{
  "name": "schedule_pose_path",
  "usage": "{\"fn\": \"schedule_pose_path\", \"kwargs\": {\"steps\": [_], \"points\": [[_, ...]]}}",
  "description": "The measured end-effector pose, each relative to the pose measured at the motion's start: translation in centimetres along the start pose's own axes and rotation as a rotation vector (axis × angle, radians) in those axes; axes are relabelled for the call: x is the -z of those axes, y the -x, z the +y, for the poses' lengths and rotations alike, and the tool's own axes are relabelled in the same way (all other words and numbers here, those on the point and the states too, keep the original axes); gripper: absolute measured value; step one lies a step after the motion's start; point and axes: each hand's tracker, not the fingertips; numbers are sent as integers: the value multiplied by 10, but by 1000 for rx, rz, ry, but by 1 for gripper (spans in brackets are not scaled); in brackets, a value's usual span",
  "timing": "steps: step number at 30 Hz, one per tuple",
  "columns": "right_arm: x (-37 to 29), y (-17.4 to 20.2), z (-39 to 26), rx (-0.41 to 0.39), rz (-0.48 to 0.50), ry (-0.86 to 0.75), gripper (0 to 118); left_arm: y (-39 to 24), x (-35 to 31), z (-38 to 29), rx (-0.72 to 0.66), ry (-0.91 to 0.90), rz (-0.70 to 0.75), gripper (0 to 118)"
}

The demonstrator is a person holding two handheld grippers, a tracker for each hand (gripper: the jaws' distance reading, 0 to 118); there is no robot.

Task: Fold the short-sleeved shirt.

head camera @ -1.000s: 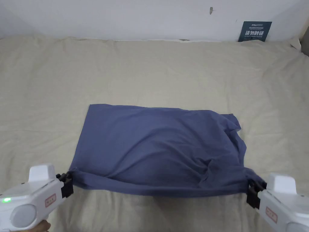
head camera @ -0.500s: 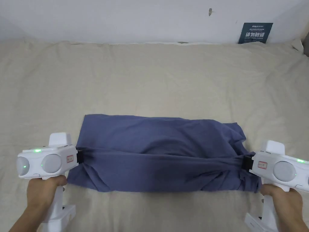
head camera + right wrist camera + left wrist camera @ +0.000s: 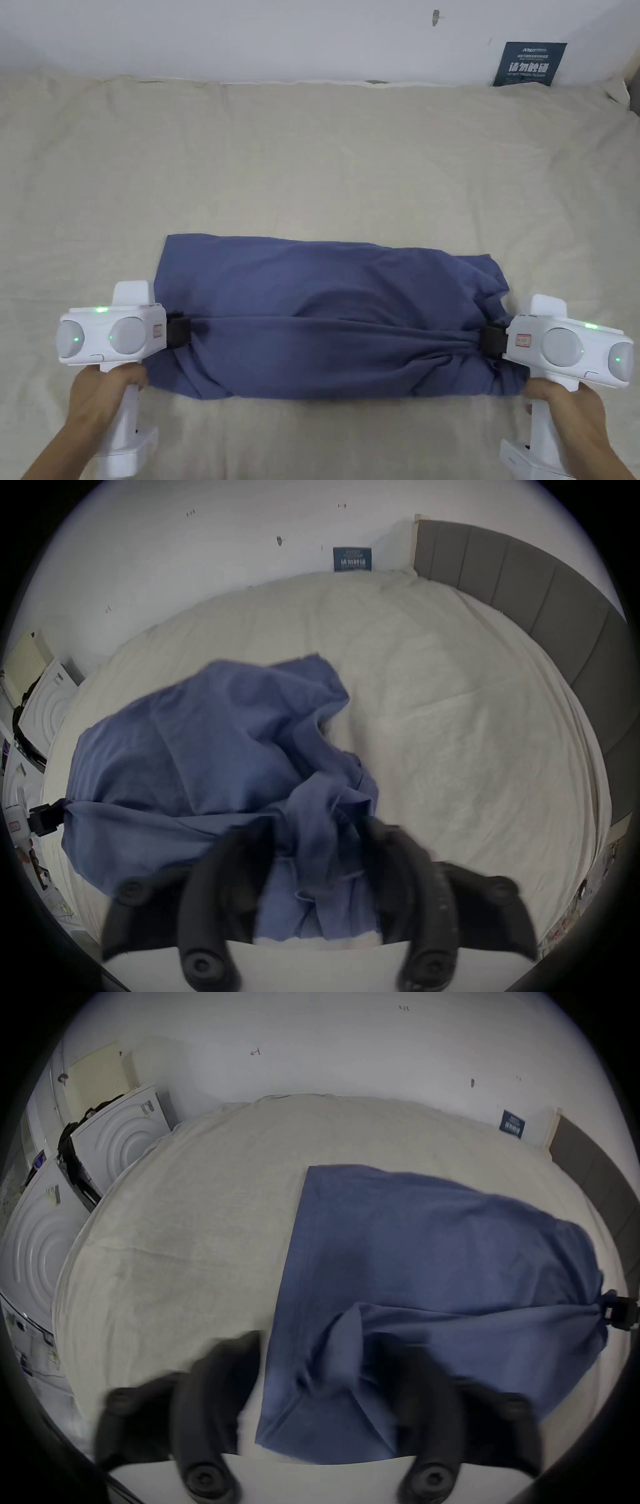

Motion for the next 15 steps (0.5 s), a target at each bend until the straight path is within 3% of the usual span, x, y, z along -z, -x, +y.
{"fn": "schedule_pose_path", "kwargs": {"steps": [2,3,8,12,14,15], "points": [[-27,-1,1,6,9,-106,87,2,-25,0,-54,-72,-79,111],[-45,-2,1,1,27,-169,100,0,-45,-1,-72,-121,-99,114],[-135,3,-7,-32,88,-413,101,-13,-135,-8,-66,-372,-148,113],[-195,13,-28,-103,63,-593,101,-24,-191,-25,-31,-566,-161,111],[-218,21,-43,-136,32,-653,100,-29,-209,-36,-18,-632,-149,101],[-228,24,-51,-148,20,-682,95,-31,-215,-42,-16,-657,-139,88]]}}
